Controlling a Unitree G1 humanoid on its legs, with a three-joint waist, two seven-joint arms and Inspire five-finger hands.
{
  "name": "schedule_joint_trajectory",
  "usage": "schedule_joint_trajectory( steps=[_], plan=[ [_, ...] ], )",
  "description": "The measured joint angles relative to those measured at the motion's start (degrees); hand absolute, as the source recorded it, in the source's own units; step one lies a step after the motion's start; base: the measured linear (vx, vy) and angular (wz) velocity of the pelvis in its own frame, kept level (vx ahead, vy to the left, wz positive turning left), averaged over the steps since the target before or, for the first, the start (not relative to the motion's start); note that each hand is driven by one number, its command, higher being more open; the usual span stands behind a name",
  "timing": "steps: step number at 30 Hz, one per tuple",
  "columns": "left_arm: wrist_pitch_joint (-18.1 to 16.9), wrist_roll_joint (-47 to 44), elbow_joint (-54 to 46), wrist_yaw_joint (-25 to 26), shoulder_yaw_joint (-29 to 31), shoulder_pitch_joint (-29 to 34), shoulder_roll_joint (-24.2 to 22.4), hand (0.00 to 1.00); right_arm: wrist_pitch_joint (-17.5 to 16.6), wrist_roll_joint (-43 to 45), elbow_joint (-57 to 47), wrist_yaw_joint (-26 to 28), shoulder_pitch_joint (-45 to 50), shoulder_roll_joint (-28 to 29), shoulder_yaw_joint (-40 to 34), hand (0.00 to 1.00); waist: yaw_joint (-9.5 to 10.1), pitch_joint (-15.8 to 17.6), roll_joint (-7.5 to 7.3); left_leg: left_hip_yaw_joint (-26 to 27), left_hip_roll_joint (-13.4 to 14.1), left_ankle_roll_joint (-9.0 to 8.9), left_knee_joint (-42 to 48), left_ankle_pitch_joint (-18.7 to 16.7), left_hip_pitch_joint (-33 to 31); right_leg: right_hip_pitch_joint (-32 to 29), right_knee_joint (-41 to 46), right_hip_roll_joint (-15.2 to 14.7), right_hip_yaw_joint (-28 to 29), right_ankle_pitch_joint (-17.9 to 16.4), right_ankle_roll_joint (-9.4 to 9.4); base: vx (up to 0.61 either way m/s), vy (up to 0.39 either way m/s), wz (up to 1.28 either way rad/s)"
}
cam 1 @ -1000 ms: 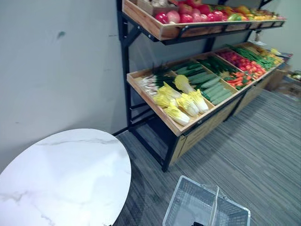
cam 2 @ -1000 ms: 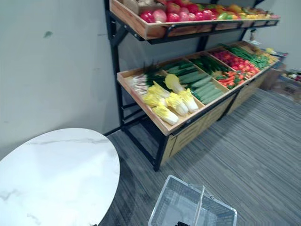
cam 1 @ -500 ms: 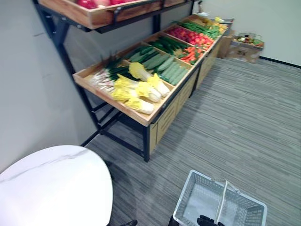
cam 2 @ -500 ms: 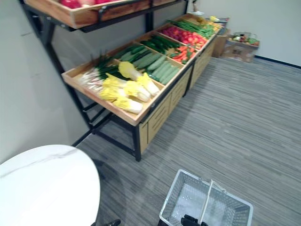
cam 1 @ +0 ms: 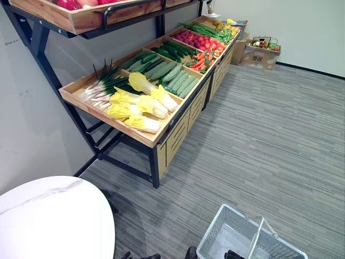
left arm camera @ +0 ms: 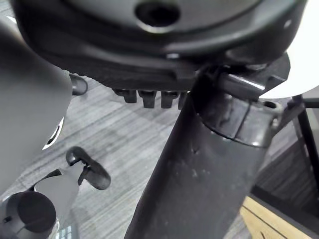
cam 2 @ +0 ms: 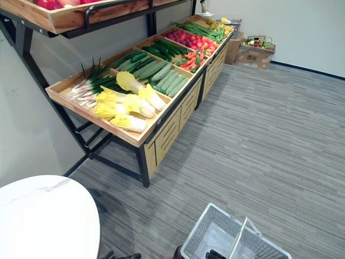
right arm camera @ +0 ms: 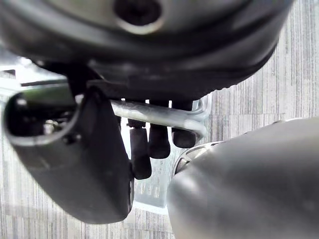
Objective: Pick vegetable in the basket
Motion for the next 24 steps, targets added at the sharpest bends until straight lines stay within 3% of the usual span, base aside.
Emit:
schedule_joint_trajectory(
  steps=[7,9,11,12,14,21,24],
  plan=[
    [-1.0,1.5,-1.0,-0.9,-3.7,-1.4,0.7,1.00,0.1,0.1,-0.9,-0.1,0.6,0.0,-0.8,0.00,-0.80,-0.1,0.19,0.8,-0.5,-0.09,-0.8,0.0,0.4,-1.3,2.0,-0.5,0.2,-0.5,-0.58,-0.03,0.014,-0.04],
    [-1.0,1.5,-2.5,-1.0,-3.6,-1.7,0.4,1.00,0.0,0.7,-1.9,-0.1,0.7,0.2,-1.6,0.00,-1.77,-0.2,0.71,2.9,-0.1,-0.99,-1.9,-1.5,0.0,-3.0,3.3,0.3,-0.2,-1.2,-0.74,-0.03,0.002,-0.28],
    [-0.6,1.5,-2.8,-1.1,-1.8,-1.8,-0.8,1.00,-0.4,1.9,-3.1,-0.4,0.6,0.3,-1.6,0.00,-1.40,-0.9,2.32,6.4,1.8,-1.24,-0.8,-3.3,-1.1,-5.6,8.3,0.2,-1.8,-6.3,-1.78,0.02,-0.026,-0.73],
    [-0.4,1.4,-2.8,-1.0,-0.9,-1.6,-1.3,1.00,-0.3,2.1,-4.4,-0.4,1.4,0.0,-1.4,0.00,-1.74,-1.1,1.88,7.1,1.8,-1.82,2.6,-3.9,-1.1,-5.9,13.5,-0.6,-1.7,-9.0,-3.07,0.19,-0.039,-0.91],
    [0.7,0.4,-2.9,-1.1,1.1,-0.7,-1.1,1.00,-0.1,2.0,-4.7,-0.2,3.4,-0.2,-0.3,0.00,-1.35,-2.1,0.54,1.1,2.4,0.66,15.1,-5.3,-4.8,-3.9,12.1,0.0,3.9,-8.8,-2.64,0.23,-0.057,-1.13],
    [-0.7,-2.1,-2.8,-2.1,3.8,0.3,-1.5,1.00,0.2,0.9,-0.8,1.0,4.1,-1.6,0.1,0.00,0.02,-2.4,0.61,-15.5,-0.4,0.85,13.9,-5.6,-13.3,4.8,3.2,2.3,17.0,-6.5,-0.22,0.13,-0.016,-0.98],
    [-1.2,-2.2,-2.6,-2.1,5.8,1.3,-1.2,1.00,0.1,0.8,-0.3,1.1,4.5,-2.0,2.0,0.00,0.18,-2.3,0.34,-18.9,-0.3,0.43,11.9,-5.1,-16.6,7.1,1.7,2.3,21.4,-5.9,0.77,0.14,0.057,-0.80]
  ],
)
